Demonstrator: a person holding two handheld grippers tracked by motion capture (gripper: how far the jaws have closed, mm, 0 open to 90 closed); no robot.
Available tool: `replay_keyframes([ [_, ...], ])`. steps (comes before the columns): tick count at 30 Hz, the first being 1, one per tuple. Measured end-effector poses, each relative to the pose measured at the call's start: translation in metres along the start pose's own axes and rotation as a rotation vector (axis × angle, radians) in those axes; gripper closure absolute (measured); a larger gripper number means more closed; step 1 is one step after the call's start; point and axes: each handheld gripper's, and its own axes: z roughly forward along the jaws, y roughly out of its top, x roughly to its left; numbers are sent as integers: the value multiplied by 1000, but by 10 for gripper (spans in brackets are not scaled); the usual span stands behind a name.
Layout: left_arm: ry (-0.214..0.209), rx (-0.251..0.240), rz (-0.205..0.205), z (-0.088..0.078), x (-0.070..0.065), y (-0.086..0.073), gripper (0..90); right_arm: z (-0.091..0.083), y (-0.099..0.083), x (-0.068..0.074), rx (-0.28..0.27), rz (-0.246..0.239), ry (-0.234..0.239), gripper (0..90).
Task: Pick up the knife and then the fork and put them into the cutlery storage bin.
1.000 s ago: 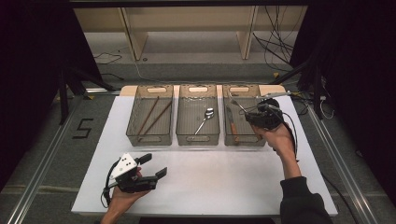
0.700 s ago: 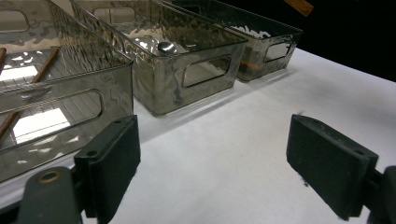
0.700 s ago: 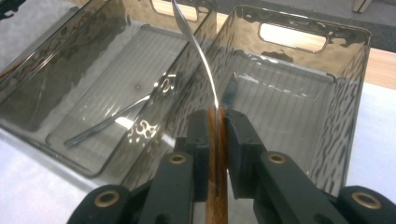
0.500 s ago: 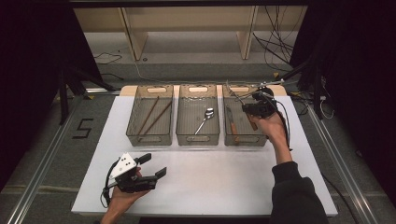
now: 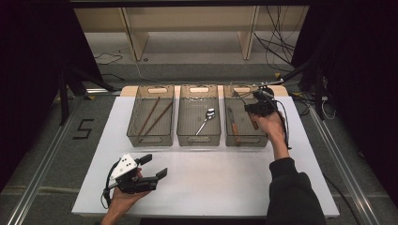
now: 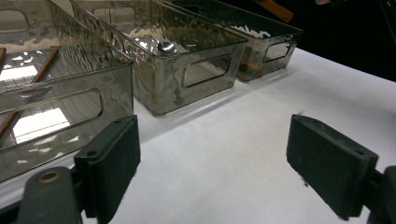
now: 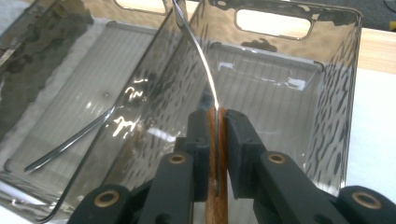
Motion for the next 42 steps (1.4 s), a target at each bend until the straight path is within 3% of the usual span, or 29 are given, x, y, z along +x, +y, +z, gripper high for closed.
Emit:
replay_keyframes([
  [29,-4,4,6,-1,0,0,171,26,-6,3,83,27,-23,803],
  [30,-3,2,5,-1,0,0,171,28,-6,2,89,32,-12,793],
  [32,-4,1,5,-1,0,0,170,27,-5,2,80,46,24,648],
  [34,-3,3,5,-1,0,0,170,24,-4,3,76,34,54,660],
  [42,-4,3,9,-1,-1,1,170,11,-6,9,51,-18,77,590],
])
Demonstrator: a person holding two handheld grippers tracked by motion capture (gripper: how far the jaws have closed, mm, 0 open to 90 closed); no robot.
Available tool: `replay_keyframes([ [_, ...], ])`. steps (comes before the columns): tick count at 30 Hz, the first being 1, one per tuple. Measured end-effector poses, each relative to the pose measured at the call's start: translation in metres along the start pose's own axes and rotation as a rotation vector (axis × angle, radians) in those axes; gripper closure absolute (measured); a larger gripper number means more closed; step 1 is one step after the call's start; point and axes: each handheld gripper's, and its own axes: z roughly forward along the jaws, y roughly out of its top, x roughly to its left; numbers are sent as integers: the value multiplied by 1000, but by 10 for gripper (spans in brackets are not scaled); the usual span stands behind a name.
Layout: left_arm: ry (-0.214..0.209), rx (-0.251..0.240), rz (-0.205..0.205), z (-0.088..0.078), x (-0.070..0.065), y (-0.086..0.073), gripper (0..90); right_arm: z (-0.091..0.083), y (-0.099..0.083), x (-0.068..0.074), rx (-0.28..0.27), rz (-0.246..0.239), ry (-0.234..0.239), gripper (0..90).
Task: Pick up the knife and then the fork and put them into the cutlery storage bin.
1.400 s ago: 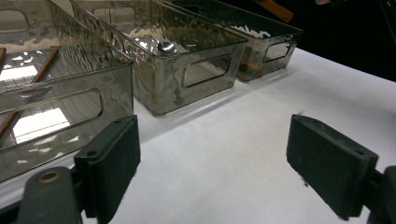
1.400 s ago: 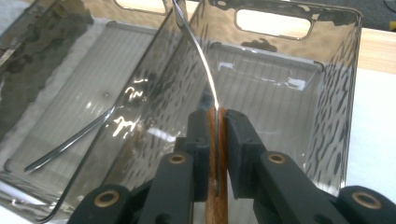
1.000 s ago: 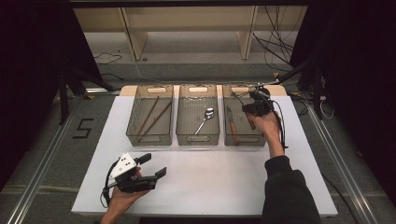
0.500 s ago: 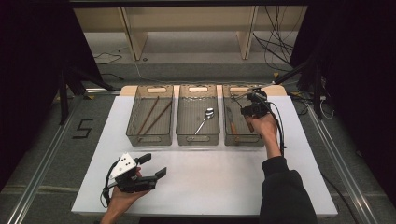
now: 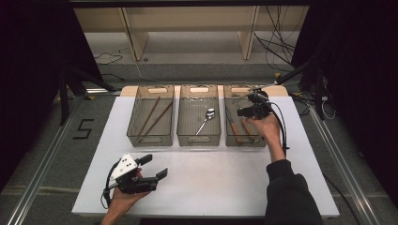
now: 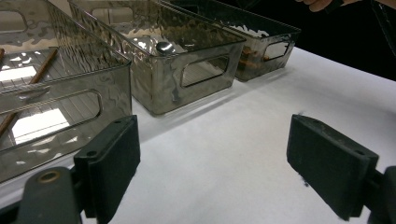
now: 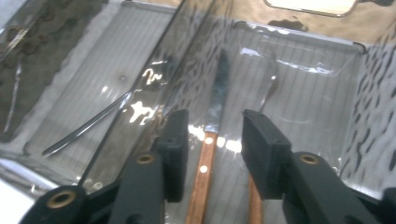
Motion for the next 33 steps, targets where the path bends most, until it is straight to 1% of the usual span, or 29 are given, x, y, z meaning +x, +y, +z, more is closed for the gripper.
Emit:
replay_keyframes([
  [2,-1,1,0,0,0,0,170,-3,-2,4,-12,-24,12,547],
  [6,-1,2,3,0,0,0,170,-11,-8,11,-44,-47,63,449],
  [10,0,4,2,1,0,0,170,-20,-15,19,-84,-79,98,395],
  [12,1,5,0,1,0,-1,170,-24,-19,24,-98,-90,119,390],
  [13,1,6,1,1,0,-1,170,-25,-21,26,-102,-104,125,383],
  [18,-1,9,4,1,0,-1,170,-30,-31,35,-126,-130,135,364],
  [24,0,5,1,1,0,-1,170,-35,-42,44,-164,-148,157,352],
  [27,-1,8,3,1,0,-1,170,-38,-47,48,-174,-160,163,338],
  [29,0,7,4,1,0,-1,170,-40,-50,50,-190,-162,174,334],
  [33,0,11,6,1,0,-1,170,-43,-59,53,-211,-172,180,327],
])
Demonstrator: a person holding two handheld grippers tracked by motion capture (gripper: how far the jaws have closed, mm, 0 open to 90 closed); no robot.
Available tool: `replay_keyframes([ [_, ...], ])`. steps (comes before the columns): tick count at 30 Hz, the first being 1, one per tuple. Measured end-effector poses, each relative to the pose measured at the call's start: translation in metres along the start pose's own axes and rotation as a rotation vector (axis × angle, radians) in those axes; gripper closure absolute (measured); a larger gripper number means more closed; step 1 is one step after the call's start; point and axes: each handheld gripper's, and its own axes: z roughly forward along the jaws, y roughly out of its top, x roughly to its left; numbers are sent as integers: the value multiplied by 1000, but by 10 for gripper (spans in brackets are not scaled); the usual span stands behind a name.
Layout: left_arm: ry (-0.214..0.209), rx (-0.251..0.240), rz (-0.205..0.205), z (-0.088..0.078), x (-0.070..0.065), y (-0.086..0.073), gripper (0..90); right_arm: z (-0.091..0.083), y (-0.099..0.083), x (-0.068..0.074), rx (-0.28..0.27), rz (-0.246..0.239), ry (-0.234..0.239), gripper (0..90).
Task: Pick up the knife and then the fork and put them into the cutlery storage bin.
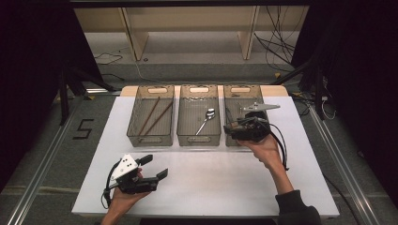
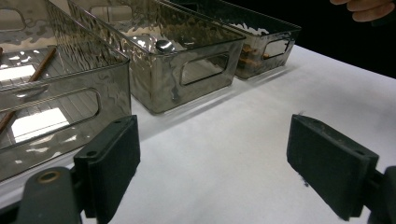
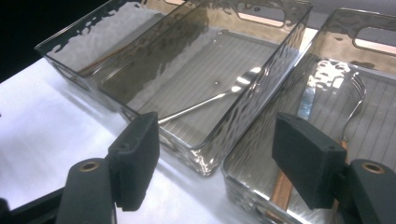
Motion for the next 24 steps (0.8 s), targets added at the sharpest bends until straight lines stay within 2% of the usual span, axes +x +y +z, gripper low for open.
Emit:
replay_keyframes([
  [15,2,2,0,1,0,-1,170,-13,-22,14,-63,-21,45,313],
  [21,1,-1,-1,0,0,0,170,-17,-28,23,-75,-62,56,302],
  [24,0,-2,-1,0,0,0,170,-19,-32,25,-87,-63,61,298],
])
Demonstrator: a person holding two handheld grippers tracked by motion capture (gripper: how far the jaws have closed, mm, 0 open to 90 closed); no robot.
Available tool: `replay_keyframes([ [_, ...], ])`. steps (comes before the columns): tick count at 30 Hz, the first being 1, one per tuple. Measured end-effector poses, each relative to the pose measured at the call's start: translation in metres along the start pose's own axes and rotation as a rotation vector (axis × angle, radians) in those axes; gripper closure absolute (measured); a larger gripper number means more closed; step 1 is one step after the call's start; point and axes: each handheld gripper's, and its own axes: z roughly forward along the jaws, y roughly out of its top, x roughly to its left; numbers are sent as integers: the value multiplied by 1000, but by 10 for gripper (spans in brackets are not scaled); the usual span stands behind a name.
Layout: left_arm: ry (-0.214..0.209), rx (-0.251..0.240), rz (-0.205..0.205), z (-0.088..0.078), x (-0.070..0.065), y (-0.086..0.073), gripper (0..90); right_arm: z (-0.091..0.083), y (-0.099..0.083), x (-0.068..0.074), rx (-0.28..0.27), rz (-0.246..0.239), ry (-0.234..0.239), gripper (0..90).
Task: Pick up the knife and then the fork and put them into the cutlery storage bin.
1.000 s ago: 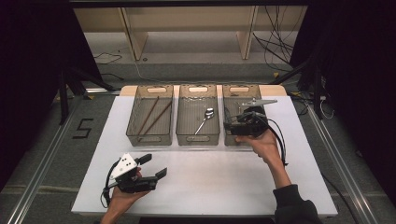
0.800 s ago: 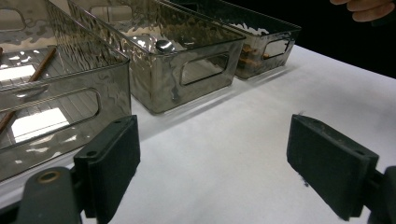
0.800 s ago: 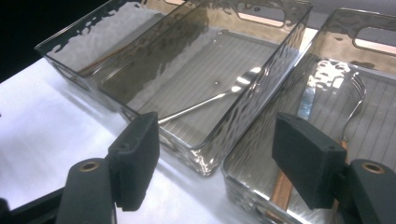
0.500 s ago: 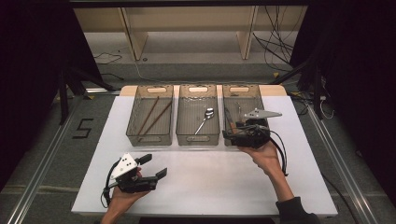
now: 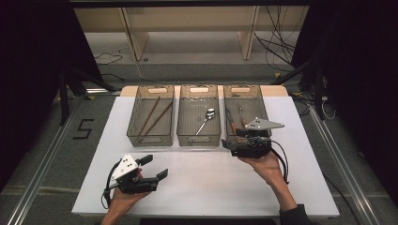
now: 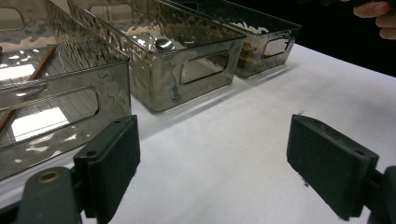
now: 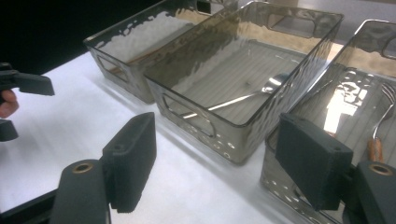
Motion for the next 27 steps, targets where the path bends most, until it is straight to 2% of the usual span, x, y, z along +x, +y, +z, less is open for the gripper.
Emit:
replay_keyframes([
  [5,-1,1,0,0,0,0,170,-5,-6,5,-18,-20,9,281],
  [14,-3,4,0,0,0,0,170,-14,-20,10,-59,-28,32,275],
  [17,-3,4,-3,-1,0,0,170,-18,-28,12,-71,-42,29,272],
  [27,-8,14,6,0,-1,1,169,-28,-50,13,-106,-43,28,261],
])
